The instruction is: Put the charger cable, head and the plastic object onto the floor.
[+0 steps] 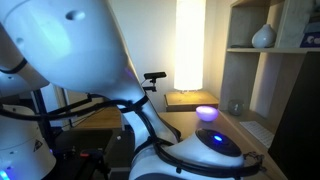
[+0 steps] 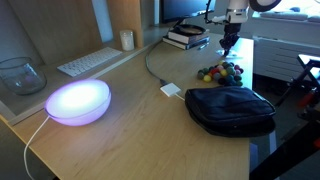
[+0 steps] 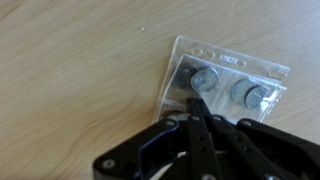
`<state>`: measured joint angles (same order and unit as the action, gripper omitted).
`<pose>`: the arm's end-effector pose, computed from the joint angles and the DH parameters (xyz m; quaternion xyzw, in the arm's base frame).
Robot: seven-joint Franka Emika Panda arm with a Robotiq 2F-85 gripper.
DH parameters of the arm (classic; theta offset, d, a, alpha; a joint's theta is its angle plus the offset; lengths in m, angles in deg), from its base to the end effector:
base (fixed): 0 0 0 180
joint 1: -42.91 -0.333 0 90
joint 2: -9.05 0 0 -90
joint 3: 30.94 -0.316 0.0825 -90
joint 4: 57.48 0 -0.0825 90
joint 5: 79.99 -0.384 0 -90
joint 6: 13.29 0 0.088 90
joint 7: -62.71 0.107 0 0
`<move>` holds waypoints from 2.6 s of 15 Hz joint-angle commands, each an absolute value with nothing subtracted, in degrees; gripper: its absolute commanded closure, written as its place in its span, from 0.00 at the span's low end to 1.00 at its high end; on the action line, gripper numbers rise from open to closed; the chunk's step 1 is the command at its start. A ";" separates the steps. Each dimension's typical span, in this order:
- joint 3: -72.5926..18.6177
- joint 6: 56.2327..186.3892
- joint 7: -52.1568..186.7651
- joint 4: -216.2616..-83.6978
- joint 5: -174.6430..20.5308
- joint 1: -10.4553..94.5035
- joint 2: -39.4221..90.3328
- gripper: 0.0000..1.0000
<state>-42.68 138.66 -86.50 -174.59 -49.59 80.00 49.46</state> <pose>0.5220 -0.2263 0.0903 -0.2686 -0.9616 0.0498 0.0250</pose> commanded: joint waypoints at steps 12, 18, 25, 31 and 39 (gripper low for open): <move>-44.44 145.58 -86.50 -184.25 -47.17 81.29 41.83 1.00; -44.38 140.47 -86.50 -177.35 -48.74 80.38 47.58 1.00; -47.77 156.51 -86.50 -191.27 -40.25 85.49 38.53 1.00; -49.17 160.20 -86.49 -193.17 -37.06 88.43 38.70 0.99; -49.88 160.52 -86.49 -194.13 -36.53 89.75 38.16 0.99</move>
<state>-49.88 160.52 -86.49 -194.13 -36.53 89.75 38.16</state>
